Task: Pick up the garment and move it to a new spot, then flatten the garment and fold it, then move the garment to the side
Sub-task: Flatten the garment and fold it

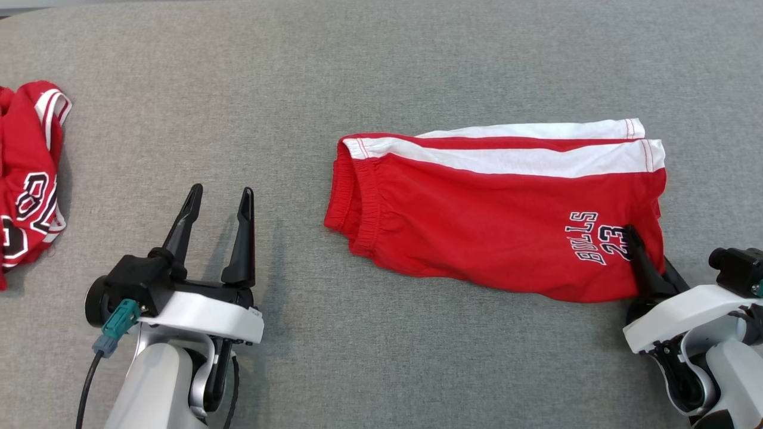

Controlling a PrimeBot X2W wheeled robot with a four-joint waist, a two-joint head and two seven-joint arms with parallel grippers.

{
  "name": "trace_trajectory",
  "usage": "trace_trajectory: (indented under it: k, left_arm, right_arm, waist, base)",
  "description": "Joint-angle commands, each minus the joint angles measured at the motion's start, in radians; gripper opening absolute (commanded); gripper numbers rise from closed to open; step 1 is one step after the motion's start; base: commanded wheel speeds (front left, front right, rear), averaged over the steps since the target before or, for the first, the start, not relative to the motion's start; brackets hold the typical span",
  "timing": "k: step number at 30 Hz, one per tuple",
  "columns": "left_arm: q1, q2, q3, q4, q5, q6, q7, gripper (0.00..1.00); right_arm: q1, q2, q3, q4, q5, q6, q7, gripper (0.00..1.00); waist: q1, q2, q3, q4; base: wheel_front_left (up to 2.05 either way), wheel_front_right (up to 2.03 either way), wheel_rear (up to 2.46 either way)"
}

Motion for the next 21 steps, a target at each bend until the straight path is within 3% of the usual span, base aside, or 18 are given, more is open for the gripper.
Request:
trace_trajectory:
  k: [1,13,21]
  left_arm:
    - [0.018,0.009,0.001,-0.005,-0.003,0.005,0.003,1.00]
    - [0.014,0.015,-0.015,-0.025,-0.005,0.012,0.022,1.00]
    - [0.018,0.011,-0.024,-0.015,-0.015,0.019,0.020,1.00]
  right_arm:
    - [0.019,0.002,-0.003,0.017,0.002,0.000,-0.001,0.00]
    - [-0.068,-0.002,0.021,-0.005,-0.011,0.000,0.001,0.00]
    - [-0.173,0.031,0.140,-0.133,-0.033,0.000,0.064,0.00]
  waist:
    - [0.0000,-0.0001,-0.004,-0.010]
    - [0.0000,-0.0001,-0.010,-0.017]
    - [0.0000,-0.0001,-0.032,0.002]
  base:
    - [0.00,0.00,0.00]
    - [0.00,0.00,0.00]
    - [0.00,0.00,0.00]
